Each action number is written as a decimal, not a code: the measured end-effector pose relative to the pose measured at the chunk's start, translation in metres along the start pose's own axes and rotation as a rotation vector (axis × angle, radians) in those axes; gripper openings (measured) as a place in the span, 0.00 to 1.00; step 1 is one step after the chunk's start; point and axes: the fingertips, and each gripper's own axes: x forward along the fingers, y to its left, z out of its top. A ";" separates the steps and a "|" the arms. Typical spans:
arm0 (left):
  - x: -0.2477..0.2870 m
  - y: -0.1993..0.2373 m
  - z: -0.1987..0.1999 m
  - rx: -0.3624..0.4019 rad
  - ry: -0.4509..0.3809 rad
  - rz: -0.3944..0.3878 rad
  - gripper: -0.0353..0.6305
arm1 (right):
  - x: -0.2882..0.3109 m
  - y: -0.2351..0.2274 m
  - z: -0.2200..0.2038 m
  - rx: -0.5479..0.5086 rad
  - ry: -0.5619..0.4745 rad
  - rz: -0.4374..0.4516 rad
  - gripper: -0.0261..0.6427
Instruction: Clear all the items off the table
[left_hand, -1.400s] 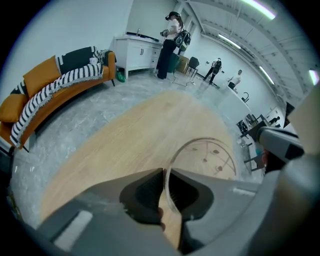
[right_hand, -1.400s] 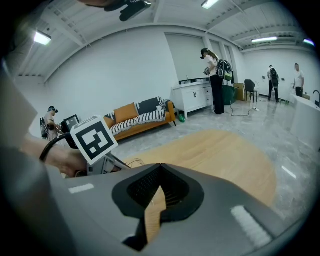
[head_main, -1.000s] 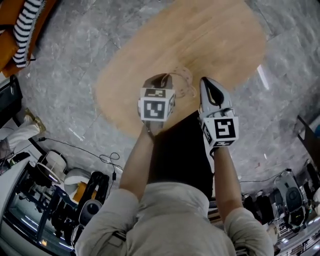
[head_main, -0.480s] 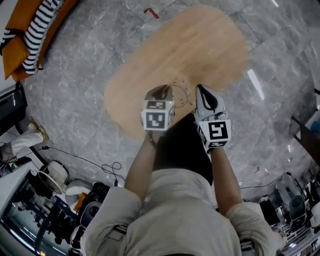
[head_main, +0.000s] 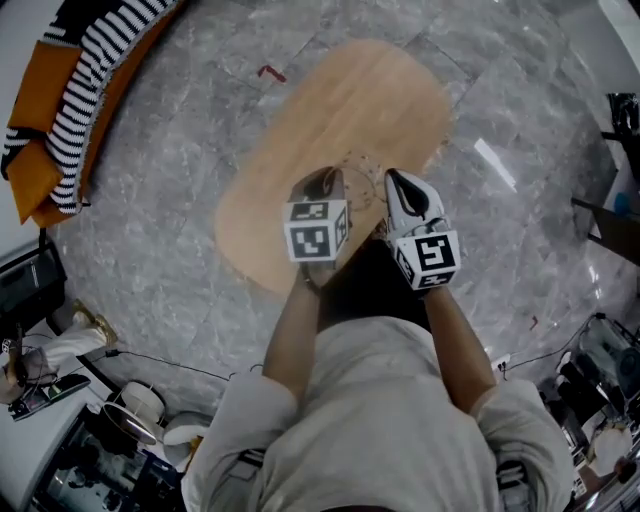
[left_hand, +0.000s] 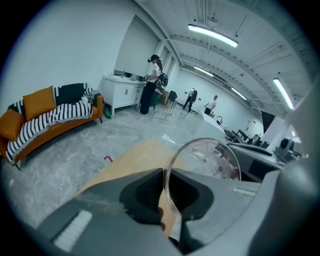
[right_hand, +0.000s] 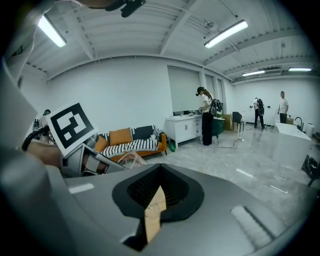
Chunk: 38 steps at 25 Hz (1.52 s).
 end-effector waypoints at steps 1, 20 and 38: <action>-0.001 -0.005 0.001 0.001 -0.006 -0.005 0.11 | -0.004 -0.002 0.002 -0.001 -0.009 -0.007 0.05; -0.027 -0.063 -0.025 -0.043 -0.044 0.034 0.11 | -0.063 -0.027 0.015 -0.039 -0.066 0.021 0.05; -0.096 -0.166 -0.101 -0.166 -0.183 0.272 0.11 | -0.180 -0.033 0.006 -0.137 -0.171 0.332 0.05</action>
